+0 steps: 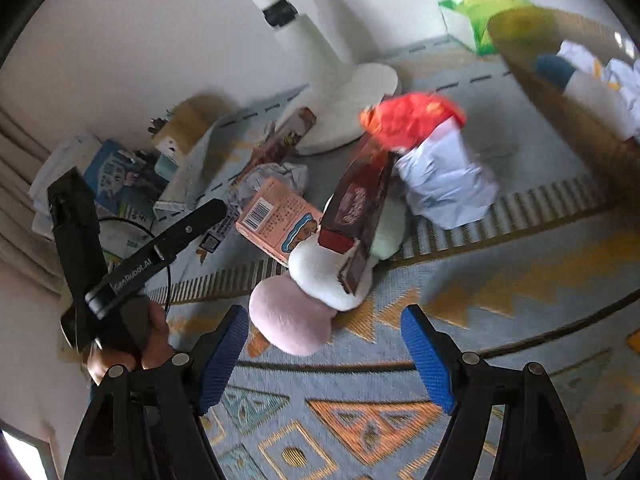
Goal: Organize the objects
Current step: 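Grasp stacked pastel plush toy with right gripper while left gripper grasps snack stick box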
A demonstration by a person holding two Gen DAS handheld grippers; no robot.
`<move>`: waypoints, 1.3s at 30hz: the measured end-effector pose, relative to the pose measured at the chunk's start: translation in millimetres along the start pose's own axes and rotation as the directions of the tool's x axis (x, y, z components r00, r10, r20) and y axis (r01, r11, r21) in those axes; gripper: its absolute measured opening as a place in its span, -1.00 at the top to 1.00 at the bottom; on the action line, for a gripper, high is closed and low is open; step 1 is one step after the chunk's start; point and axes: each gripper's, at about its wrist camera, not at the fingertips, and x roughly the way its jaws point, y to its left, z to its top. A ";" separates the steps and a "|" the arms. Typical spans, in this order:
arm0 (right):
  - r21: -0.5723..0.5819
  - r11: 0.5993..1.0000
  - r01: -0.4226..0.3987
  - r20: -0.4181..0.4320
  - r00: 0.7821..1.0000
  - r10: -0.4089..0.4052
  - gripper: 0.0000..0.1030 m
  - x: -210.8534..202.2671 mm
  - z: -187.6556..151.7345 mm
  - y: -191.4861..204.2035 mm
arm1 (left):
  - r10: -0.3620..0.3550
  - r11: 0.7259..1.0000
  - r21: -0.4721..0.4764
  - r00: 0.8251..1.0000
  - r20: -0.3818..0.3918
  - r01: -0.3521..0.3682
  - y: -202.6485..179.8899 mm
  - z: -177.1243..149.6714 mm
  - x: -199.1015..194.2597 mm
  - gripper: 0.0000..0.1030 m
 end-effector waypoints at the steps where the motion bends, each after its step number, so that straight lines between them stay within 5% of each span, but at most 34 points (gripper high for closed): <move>1: 0.022 1.000 -0.012 -0.003 1.000 0.012 -0.50 5.0 0.9 0.4 | -0.005 1.000 0.002 1.000 -0.002 0.005 1.1 0.4 0.9 -0.32; 3: 0.055 0.998 0.008 0.032 0.999 -0.010 -0.50 8.9 2.1 3.1 | -0.003 1.000 -0.004 1.000 0.010 0.003 1.2 -0.5 -0.3 -0.31; 8: 0.043 0.992 0.117 0.080 0.990 -0.120 -0.51 17.8 3.2 18.8 | 0.035 0.999 0.031 0.999 -0.036 -0.034 -6.3 -1.8 10.6 0.50; 12: -0.046 0.973 0.226 0.122 0.968 -0.220 -0.37 24.6 -0.5 34.8 | 0.085 0.992 0.095 0.996 0.010 -0.085 -19.3 -5.0 4.3 0.76; 18: -0.059 0.989 0.133 0.087 0.988 -0.127 -0.10 2.2 -10.6 24.4 | 0.083 0.994 0.075 0.997 0.008 -0.083 -30.8 -21.1 -20.0 0.77; 25: -0.205 0.979 0.012 -0.012 1.000 -0.015 -0.10 -48.5 -54.6 9.0 | 0.101 0.995 0.016 0.995 0.003 -0.101 -59.1 -92.3 -84.2 0.77; 34: -0.437 0.898 0.049 -0.070 0.994 -0.089 -0.13 -93.0 -116.2 -2.1 | 0.034 0.999 -0.013 0.998 -0.049 -0.034 -96.7 -181.5 -117.9 0.76; 37: -0.451 0.890 0.073 -0.072 0.990 -0.118 -0.26 -98.8 -119.5 -13.6 | 0.002 0.999 0.038 0.995 -0.097 0.002 -112.3 -189.8 -115.9 0.32; 39: -0.454 0.885 0.103 -0.072 0.986 -0.151 -0.28 -100.3 -118.0 -20.3 | 0.011 0.999 0.048 0.994 -0.107 -0.006 -116.2 -188.3 -113.1 0.25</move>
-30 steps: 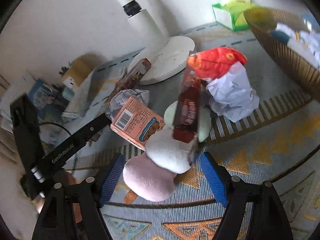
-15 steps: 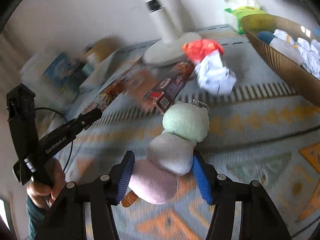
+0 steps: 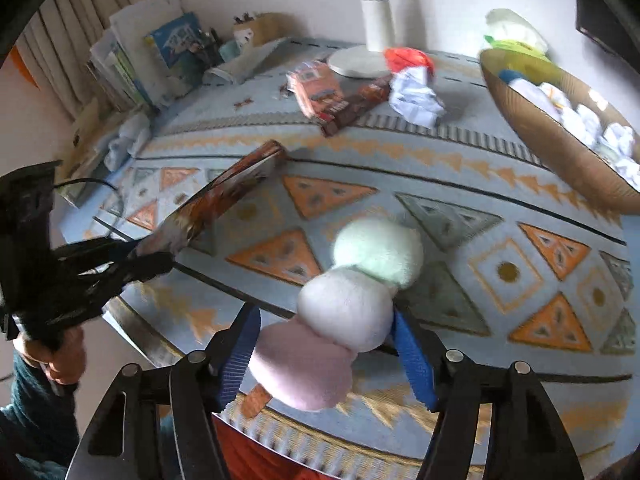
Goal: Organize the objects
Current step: 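Grasp stacked pastel plush toy with right gripper while left gripper grasps snack stick box, then lift and carry plush toy and snack stick box toward the golden bowl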
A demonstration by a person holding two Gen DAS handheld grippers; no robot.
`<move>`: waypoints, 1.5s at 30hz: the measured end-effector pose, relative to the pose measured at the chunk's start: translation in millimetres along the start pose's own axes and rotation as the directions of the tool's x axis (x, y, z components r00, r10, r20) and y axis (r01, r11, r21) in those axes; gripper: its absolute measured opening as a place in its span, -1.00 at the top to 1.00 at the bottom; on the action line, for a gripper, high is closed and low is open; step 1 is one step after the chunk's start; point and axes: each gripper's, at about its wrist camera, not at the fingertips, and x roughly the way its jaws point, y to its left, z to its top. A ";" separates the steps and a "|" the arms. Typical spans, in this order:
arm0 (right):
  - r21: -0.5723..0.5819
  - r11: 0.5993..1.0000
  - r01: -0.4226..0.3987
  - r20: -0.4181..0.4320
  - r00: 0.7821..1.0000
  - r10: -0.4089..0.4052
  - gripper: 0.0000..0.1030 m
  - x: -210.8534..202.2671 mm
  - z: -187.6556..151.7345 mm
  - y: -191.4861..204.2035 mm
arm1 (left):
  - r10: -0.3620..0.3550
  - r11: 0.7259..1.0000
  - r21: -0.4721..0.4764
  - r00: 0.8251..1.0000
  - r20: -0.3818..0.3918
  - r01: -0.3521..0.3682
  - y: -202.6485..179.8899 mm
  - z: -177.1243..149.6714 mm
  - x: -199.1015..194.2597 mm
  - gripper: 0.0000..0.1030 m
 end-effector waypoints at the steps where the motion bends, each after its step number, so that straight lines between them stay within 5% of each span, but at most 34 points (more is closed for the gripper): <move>1: 0.011 1.000 0.018 0.008 1.000 -0.018 -0.32 -2.5 -0.4 -4.4 | 0.007 1.000 -0.005 1.000 -0.004 -0.007 0.1 2.2 1.8 0.21; 6: 0.162 0.985 -0.060 0.062 0.997 0.051 -0.41 -17.1 -1.0 -34.7 | 0.031 0.998 -0.052 0.999 -0.043 -0.033 6.0 21.0 17.4 0.18; 12: 0.303 0.945 -0.124 0.035 0.992 0.119 -0.42 -5.9 -7.5 -34.2 | 0.094 0.996 0.010 0.994 -0.053 -0.094 -9.3 28.0 28.0 0.18; 16: 0.268 0.963 0.012 0.014 1.000 -0.016 -0.42 3.0 -0.5 -10.3 | 0.176 0.982 0.081 0.984 -0.035 -0.173 -22.7 24.3 33.0 0.18; 19: 0.272 0.962 0.033 0.005 0.999 -0.036 -0.43 10.5 2.3 -3.0 | 0.220 0.970 0.114 0.975 -0.017 -0.217 -28.6 22.1 35.2 0.19; 21: 0.257 0.963 0.086 0.011 0.996 -0.091 -0.43 13.5 4.0 2.4 | 0.240 0.963 0.132 0.971 -0.015 -0.237 -32.3 21.7 35.9 0.35; 23: 0.219 0.965 0.144 0.012 0.989 -0.150 -0.35 17.4 4.7 10.0 | 0.226 0.967 0.125 0.974 -0.024 -0.221 -34.1 23.4 35.6 0.66; 26: 0.128 0.967 0.218 0.021 0.975 -0.223 -0.08 19.6 2.3 20.8 | 0.200 0.975 0.104 0.979 -0.029 -0.196 -33.6 25.5 35.6 0.74; 28: 0.104 0.976 0.190 0.037 0.980 -0.195 0.06 16.2 -1.5 18.2 | 0.172 0.982 0.079 0.985 -0.024 -0.169 -33.1 26.0 34.8 0.74; 34: 0.161 0.985 0.064 0.090 0.993 -0.079 0.07 -0.1 0.1 0.2 | 0.103 0.994 0.041 0.995 0.016 -0.104 -40.7 38.9 22.7 0.74; 45: 0.332 0.943 0.028 0.228 0.968 -0.109 0.07 -71.2 18.1 -81.7 | 0.021 0.994 0.099 0.984 0.175 -0.039 -96.5 115.3 3.2 0.74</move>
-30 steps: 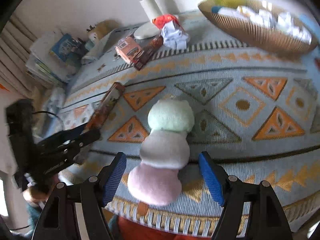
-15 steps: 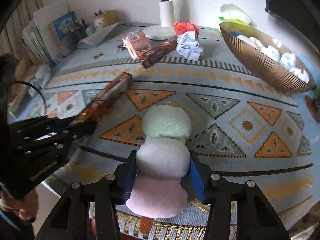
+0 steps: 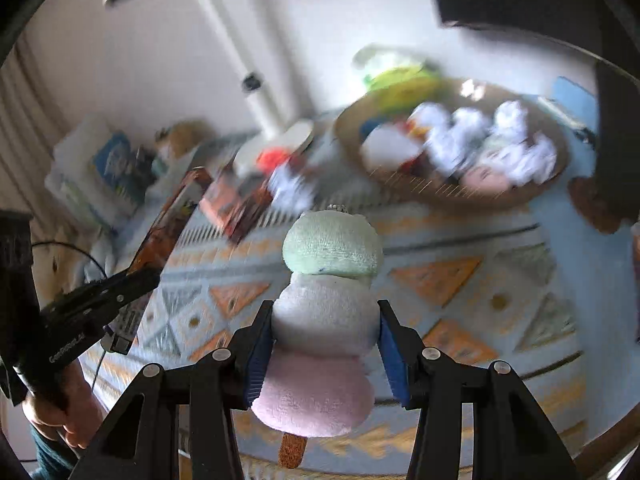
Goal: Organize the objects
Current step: 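Lift and carry plush toy and snack stick box toward the golden bowl, then release plush toy and snack stick box into the golden bowl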
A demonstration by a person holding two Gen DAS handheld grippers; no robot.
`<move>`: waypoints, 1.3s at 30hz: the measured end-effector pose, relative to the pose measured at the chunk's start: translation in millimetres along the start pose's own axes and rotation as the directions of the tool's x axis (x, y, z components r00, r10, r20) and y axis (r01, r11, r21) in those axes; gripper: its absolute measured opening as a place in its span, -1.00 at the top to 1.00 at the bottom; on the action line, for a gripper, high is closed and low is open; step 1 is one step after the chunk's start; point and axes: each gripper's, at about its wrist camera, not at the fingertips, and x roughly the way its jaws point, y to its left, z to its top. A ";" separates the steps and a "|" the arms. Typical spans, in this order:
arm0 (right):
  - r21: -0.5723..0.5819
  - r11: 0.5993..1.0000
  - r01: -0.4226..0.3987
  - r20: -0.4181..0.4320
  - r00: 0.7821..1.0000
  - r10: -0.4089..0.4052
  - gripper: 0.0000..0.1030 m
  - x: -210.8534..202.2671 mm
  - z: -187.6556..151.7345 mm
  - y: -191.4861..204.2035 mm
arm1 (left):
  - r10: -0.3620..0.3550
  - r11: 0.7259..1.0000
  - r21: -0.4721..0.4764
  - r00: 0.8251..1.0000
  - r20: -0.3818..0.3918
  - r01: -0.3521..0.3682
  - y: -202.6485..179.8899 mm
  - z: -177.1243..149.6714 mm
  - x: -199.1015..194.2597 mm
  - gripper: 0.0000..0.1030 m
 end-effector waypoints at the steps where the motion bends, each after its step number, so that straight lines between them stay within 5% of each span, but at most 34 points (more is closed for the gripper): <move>1: 0.013 1.000 0.005 0.023 1.000 -0.005 0.07 -7.7 10.2 -9.1 | -0.019 1.000 0.006 1.000 0.016 0.019 -5.2 11.8 2.9 0.74; 6: 0.084 0.996 0.021 0.149 0.988 -0.034 0.07 -43.5 62.4 -50.2 | -0.093 0.995 0.029 0.993 0.068 0.091 -34.3 71.7 28.6 0.74; 11: 0.131 0.982 0.138 0.298 0.939 -0.172 0.06 -67.8 117.2 -74.8 | -0.153 0.988 0.031 0.984 0.093 0.151 -65.2 124.3 66.1 0.74; 20: 0.149 0.973 0.178 0.338 0.915 -0.219 0.07 -47.8 166.3 -90.2 | -0.220 0.975 0.059 0.971 0.097 0.216 -96.6 155.9 121.2 0.70; 21: 0.156 0.972 0.177 0.338 0.915 -0.221 0.03 -41.1 168.7 -92.4 | -0.227 0.973 0.067 0.970 0.084 0.222 -99.0 155.8 128.1 0.59; 22: 0.159 0.971 0.181 0.330 0.917 -0.225 -0.04 -35.6 170.6 -95.3 | -0.223 0.973 0.070 0.973 0.057 0.219 -100.5 155.2 138.8 0.27; 23: 0.162 0.968 0.191 0.312 0.921 -0.234 -0.28 -28.2 172.4 -100.1 | -0.201 0.978 0.063 0.979 0.024 0.199 -100.6 152.5 152.2 0.16; 30: 0.226 0.963 0.145 0.222 0.955 -0.195 -0.37 -8.9 155.6 -123.4 | -0.219 0.975 -0.070 0.971 -0.097 0.213 -71.7 123.8 186.1 0.16; 39: 0.211 0.971 0.113 0.230 0.960 -0.162 -0.37 -35.5 143.7 -111.7 | -0.208 0.975 -0.080 0.978 0.018 0.208 -41.7 123.9 108.3 0.16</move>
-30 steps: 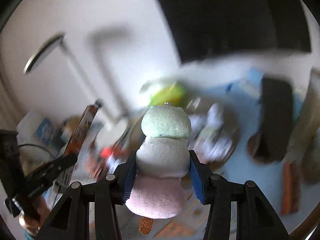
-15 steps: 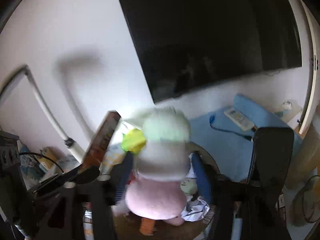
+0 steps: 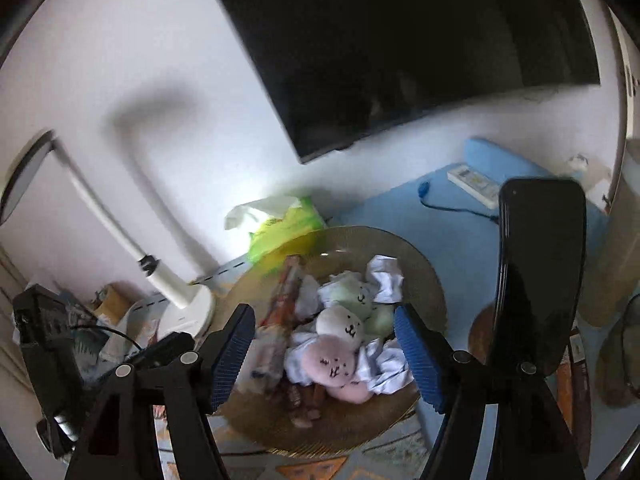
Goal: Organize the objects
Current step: 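Release plush toy and snack stick box into the golden bowl, then grasp long snack box with left gripper while right gripper grasps paper ball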
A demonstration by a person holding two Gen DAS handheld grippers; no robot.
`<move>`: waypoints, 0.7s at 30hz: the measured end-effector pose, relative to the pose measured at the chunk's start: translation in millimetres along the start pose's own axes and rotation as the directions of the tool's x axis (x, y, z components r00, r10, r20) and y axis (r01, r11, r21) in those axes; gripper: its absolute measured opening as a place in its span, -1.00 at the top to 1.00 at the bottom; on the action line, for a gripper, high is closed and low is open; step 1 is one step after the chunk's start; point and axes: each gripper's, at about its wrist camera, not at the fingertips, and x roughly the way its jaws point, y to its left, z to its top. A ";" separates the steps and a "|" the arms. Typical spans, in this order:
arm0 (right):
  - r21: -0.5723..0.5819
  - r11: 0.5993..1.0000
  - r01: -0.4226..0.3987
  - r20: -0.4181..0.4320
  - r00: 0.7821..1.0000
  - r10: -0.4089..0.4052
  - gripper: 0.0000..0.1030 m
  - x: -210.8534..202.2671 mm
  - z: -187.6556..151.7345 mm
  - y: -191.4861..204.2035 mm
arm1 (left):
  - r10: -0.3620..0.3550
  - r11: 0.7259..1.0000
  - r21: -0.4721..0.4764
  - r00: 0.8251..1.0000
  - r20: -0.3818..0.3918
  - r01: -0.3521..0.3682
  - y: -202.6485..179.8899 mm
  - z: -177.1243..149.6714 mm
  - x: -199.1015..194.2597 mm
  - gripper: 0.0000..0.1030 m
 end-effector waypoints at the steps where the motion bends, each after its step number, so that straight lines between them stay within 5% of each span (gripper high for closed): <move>1: -0.016 1.000 0.000 0.007 1.000 0.000 -0.37 -5.5 -1.1 6.0 | 0.006 1.000 0.006 1.000 0.018 -0.006 0.7 0.3 -11.8 0.16; 6: -0.085 0.995 -0.045 0.042 0.998 0.048 -0.37 -36.6 -6.8 47.7 | 0.035 0.999 0.005 0.994 0.103 -0.036 15.1 1.6 -80.2 0.16; 12: -0.188 0.977 -0.105 0.060 0.991 0.118 -0.41 -59.0 -21.6 105.8 | 0.113 0.993 -0.015 0.968 0.225 -0.113 44.6 -8.1 -170.5 0.14; 15: -0.225 0.963 -0.147 0.041 0.986 0.159 -0.71 -59.6 -34.3 133.1 | 0.158 0.987 -0.042 0.953 0.261 -0.152 62.9 -16.7 -199.6 0.11; 19: -0.272 0.945 -0.182 0.018 0.981 0.194 -0.81 -53.3 -56.6 164.7 | 0.218 0.975 -0.108 0.933 0.286 -0.194 94.4 -31.9 -218.0 -0.52; 21: -0.287 0.937 -0.199 -0.006 0.979 0.206 -0.81 -47.4 -69.8 176.4 | 0.246 0.966 -0.150 0.926 0.285 -0.211 115.0 -43.4 -218.0 -0.59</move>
